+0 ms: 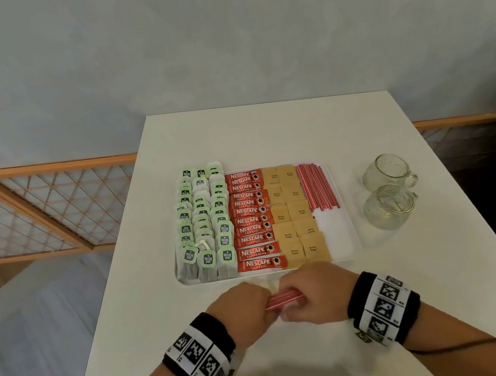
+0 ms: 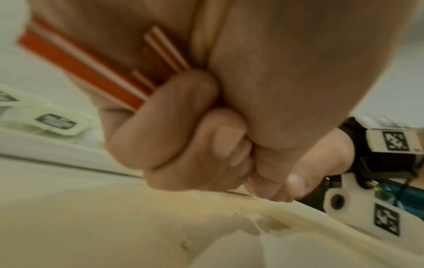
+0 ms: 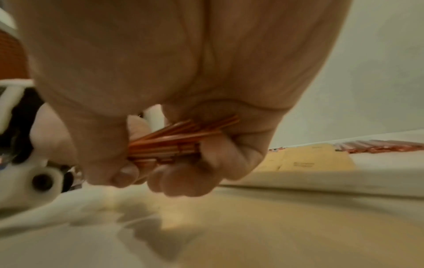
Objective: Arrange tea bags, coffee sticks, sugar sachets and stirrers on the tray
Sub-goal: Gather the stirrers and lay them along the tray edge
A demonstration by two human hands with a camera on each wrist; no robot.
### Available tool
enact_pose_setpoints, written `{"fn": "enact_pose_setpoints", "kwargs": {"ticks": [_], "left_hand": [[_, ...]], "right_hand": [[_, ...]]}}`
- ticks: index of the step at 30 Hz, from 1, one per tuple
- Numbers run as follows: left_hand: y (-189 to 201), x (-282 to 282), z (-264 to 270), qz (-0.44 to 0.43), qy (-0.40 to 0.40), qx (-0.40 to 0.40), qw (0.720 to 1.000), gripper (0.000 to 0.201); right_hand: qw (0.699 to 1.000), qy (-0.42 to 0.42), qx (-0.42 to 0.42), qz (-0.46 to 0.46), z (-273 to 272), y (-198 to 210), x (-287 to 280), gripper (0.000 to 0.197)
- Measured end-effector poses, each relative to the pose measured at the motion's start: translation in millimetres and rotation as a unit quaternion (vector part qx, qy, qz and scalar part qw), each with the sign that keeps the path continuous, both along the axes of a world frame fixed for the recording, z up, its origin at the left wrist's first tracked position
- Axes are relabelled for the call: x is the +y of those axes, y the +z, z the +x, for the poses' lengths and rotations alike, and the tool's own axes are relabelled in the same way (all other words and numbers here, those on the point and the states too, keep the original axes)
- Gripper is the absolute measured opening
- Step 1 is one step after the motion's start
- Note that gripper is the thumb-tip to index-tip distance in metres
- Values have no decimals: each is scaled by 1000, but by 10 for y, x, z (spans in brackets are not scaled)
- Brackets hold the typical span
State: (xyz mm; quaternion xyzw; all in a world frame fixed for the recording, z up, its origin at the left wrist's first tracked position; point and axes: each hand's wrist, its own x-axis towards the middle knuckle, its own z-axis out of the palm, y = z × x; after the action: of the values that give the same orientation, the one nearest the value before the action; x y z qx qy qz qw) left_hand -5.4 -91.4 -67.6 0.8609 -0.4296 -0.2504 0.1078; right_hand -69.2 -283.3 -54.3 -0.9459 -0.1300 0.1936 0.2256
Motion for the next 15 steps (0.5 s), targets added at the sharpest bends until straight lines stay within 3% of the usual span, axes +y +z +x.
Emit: {"fn": "enact_pose_setpoints", "kwargs": {"ticks": [3,8,15], "left_hand": [[-21,72,106,-48,27,36,998,26],[-19,7,102,-115,40,66,990,19],[25,-108,104,-163,55,52,984,9]], "right_hand": [[994,-67,-10,81,48,82,-142,36],[963,-218,-8,157,140,104,-114,56],[973,-177,-42,141,148,-96,16,60]]}}
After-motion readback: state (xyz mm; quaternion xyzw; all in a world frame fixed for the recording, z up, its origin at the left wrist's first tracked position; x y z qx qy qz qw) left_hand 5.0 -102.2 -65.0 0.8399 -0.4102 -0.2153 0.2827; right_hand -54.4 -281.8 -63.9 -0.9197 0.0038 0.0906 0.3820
